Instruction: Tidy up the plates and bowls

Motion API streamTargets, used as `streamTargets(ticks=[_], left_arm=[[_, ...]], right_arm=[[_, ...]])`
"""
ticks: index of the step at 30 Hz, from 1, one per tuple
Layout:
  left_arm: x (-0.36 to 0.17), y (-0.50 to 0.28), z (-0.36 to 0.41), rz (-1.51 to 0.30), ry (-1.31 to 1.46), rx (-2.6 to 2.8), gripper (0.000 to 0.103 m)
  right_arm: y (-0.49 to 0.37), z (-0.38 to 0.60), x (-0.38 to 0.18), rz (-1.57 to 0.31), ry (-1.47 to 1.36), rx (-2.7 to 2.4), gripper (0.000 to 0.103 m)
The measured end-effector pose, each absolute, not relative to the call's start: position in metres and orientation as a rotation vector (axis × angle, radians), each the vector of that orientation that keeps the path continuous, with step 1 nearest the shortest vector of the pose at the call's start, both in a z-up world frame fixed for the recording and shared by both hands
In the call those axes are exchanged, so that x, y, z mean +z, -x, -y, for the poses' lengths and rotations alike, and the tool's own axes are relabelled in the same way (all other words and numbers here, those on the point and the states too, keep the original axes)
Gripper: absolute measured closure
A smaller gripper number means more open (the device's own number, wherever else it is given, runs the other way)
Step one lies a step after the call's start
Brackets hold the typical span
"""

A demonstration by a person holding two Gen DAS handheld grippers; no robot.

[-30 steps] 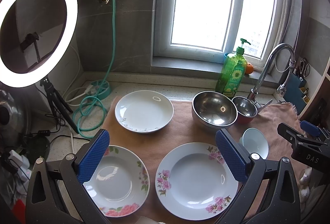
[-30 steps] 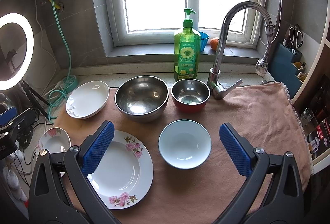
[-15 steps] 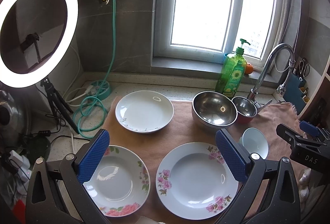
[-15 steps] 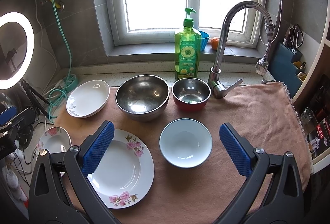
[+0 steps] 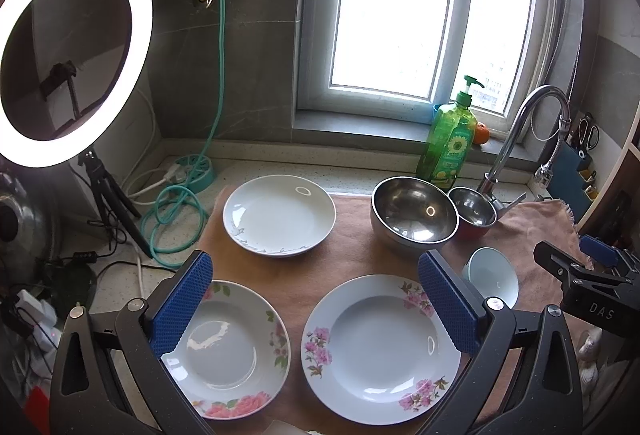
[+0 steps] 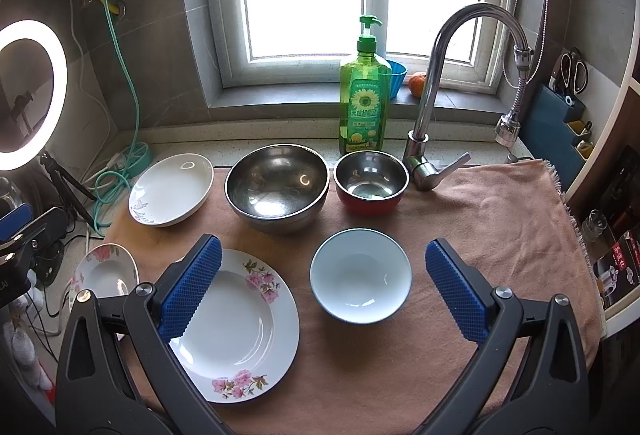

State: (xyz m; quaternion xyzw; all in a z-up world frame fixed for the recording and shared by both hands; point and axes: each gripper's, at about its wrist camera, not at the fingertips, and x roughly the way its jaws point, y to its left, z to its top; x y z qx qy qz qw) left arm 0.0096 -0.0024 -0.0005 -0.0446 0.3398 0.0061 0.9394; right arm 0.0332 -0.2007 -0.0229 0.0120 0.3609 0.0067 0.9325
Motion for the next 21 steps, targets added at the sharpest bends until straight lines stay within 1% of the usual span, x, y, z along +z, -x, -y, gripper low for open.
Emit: streamTargets(ticks=[8, 15, 21], left_arm=[[0.000, -0.008, 0.000, -0.694, 0.087, 0.008, 0.001], [0.004, -0.008, -0.021, -0.670, 0.078, 0.030, 0.001], [-0.001, -0.014, -0.046, -0.695, 0.121, 0.040, 0.001]], right_arm=[[-0.029, 0.204, -0.024, -0.722, -0.027, 0.018, 0.000], [-0.024, 0.214, -0.016, -0.675, -0.038, -0.015, 0.000], [-0.034, 0.223, -0.026, -0.734, -0.066, -0.002, 0.000]])
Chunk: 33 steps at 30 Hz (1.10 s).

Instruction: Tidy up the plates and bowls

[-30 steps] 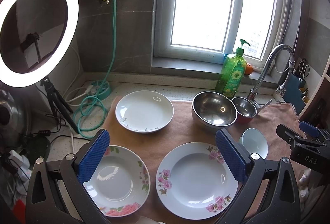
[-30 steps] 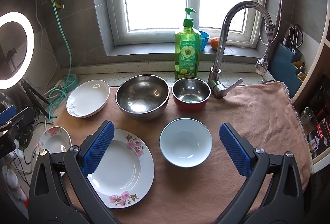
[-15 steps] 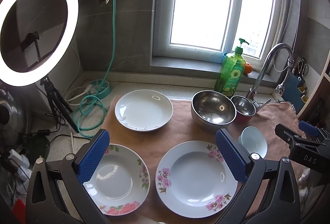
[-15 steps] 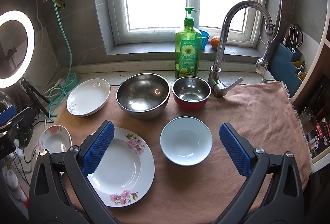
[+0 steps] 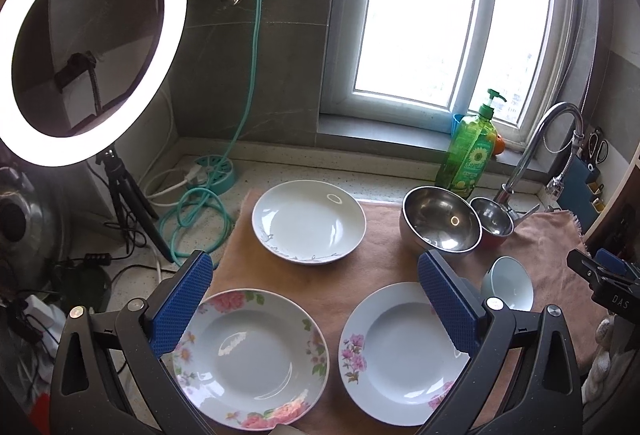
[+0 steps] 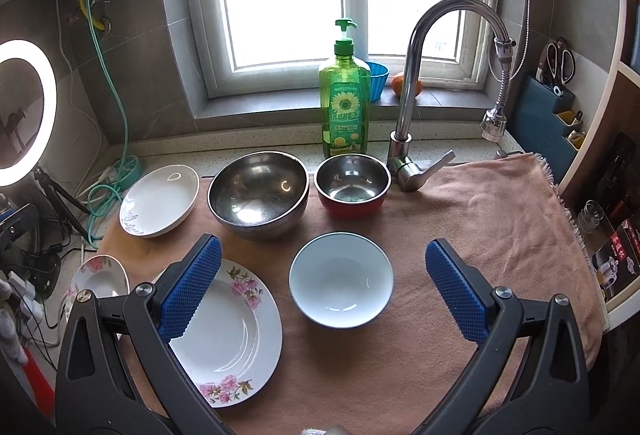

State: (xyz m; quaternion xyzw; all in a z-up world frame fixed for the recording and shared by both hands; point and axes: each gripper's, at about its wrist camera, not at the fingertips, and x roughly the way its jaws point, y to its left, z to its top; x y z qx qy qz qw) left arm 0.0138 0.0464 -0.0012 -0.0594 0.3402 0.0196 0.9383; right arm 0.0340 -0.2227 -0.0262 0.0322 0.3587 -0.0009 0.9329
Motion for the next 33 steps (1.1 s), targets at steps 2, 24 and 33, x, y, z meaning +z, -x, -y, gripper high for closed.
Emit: streamTargets(ticks=[2, 24, 33], left_arm=[[-0.005, -0.015, -0.050, -0.704, 0.107, 0.048, 0.001], [-0.095, -0.043, -0.038, -1.037, 0.160, -0.241, 0.075], [-0.120, -0.068, -0.013, -1.136, 0.131, -0.343, 0.082]], right_arm=[[-0.034, 0.223, -0.029, -0.733, -0.077, 0.020, 0.000], [-0.033, 0.233, -0.098, -0.980, -0.155, 0.105, 0.048], [-0.025, 0.225, -0.151, -1.129, -0.257, 0.194, 0.070]])
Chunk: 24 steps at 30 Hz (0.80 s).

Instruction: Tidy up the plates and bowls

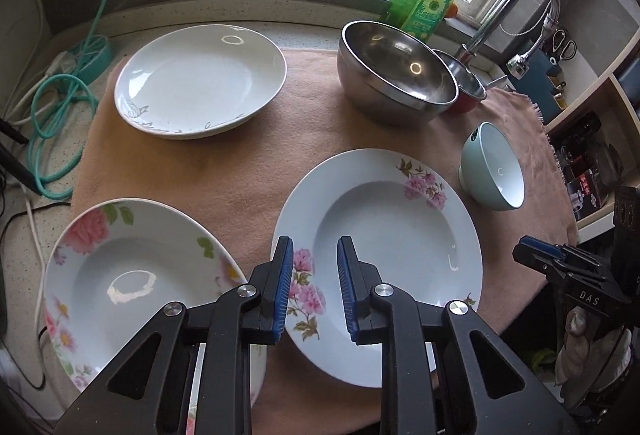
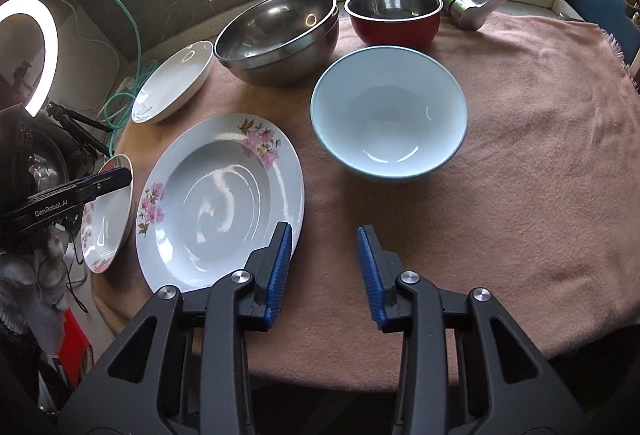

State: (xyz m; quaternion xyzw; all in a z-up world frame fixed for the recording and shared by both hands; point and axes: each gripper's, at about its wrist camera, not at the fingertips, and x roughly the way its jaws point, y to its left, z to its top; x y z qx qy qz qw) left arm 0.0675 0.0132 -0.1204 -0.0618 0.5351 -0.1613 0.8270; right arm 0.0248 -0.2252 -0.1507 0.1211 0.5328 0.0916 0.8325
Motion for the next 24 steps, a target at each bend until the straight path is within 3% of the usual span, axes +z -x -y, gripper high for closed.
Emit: streamTargets(ticks=[6, 24], left_arm=[[-0.133, -0.087, -0.020, -1.176, 0.162, -0.334, 0.082], [-0.156, -0.109, -0.025, -1.262, 0.190, -0.352, 0.082]], right_arm=[[-0.034, 0.227, -0.171, -1.185, -0.358, 0.221, 0.078], [-0.039, 0.231, -0.190, -1.246, -0.493, 0.259, 0.083]])
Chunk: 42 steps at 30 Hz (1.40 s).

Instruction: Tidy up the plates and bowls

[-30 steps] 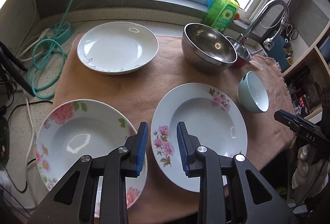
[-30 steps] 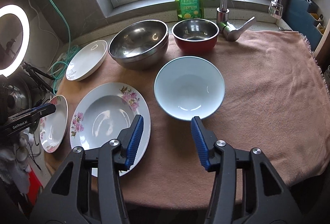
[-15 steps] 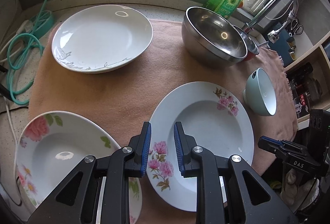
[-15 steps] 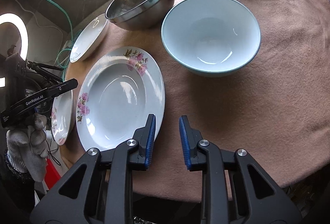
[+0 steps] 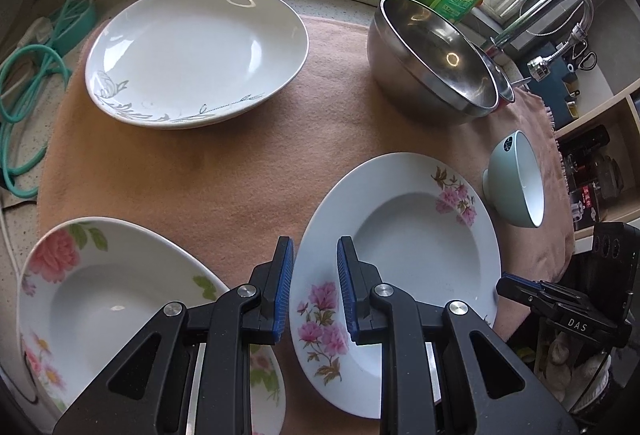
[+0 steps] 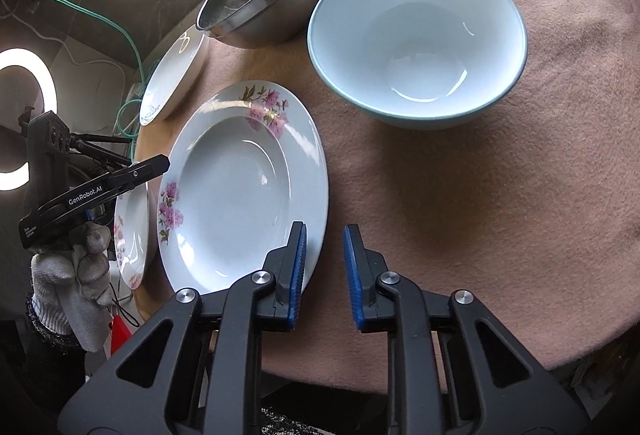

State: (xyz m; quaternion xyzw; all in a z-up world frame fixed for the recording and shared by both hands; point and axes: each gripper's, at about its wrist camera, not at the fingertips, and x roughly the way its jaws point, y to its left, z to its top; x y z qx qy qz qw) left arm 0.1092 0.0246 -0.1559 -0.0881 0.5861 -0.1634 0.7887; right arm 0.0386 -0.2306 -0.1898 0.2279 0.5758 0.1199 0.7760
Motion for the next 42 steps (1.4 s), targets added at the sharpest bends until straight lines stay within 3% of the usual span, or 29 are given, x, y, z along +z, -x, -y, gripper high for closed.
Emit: streamTargets(ticks=[42], left_arm=[[-0.161, -0.093, -0.005, -1.288, 0.149, -0.332, 0.082]], right_arm=[[-0.050, 0.229, -0.193, -1.314, -0.488, 0.289, 0.085]])
